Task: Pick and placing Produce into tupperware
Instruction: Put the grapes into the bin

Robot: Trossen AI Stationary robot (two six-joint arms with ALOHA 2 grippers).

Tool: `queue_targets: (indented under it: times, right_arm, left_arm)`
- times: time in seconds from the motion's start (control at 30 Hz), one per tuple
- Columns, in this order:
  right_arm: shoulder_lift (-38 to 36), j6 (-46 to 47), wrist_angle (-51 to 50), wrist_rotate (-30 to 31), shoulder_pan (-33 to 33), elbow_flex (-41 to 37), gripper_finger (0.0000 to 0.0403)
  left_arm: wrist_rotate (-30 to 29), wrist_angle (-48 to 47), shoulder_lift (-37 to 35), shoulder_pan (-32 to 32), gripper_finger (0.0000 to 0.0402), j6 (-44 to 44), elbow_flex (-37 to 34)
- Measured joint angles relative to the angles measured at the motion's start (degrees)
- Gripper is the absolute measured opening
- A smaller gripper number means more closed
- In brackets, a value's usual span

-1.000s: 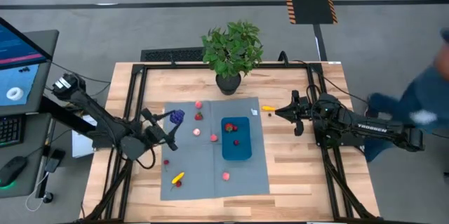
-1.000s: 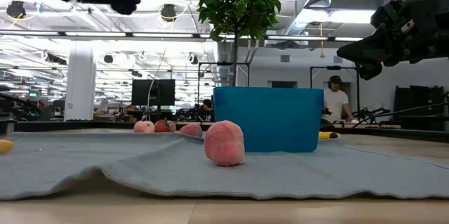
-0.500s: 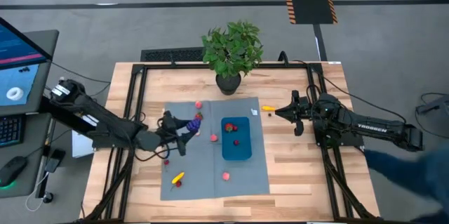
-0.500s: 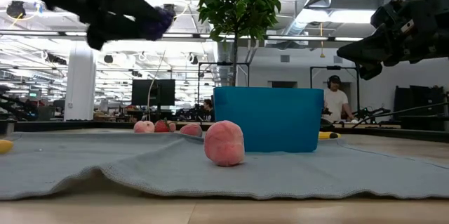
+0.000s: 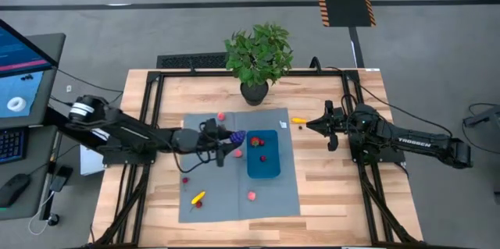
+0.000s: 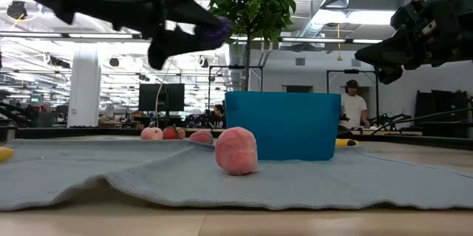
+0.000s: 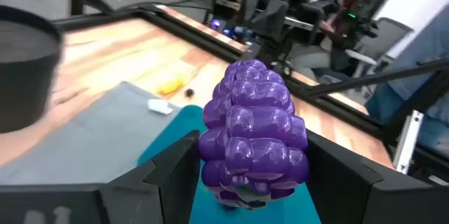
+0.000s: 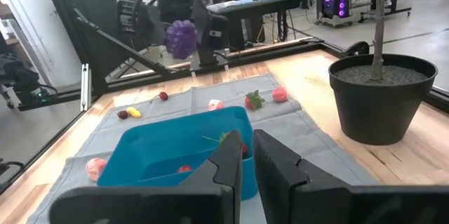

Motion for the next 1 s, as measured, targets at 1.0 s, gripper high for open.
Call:
queue_targets:
  times: [1.0]
  right_arm:
    - [-0.01, -0.03, -3.37, 0.00, 0.00, -0.01, 0.0060]
  left_arm:
    - [5.32, -35.17, 16.52, 1.24, 0.0254, 7.36, 26.11]
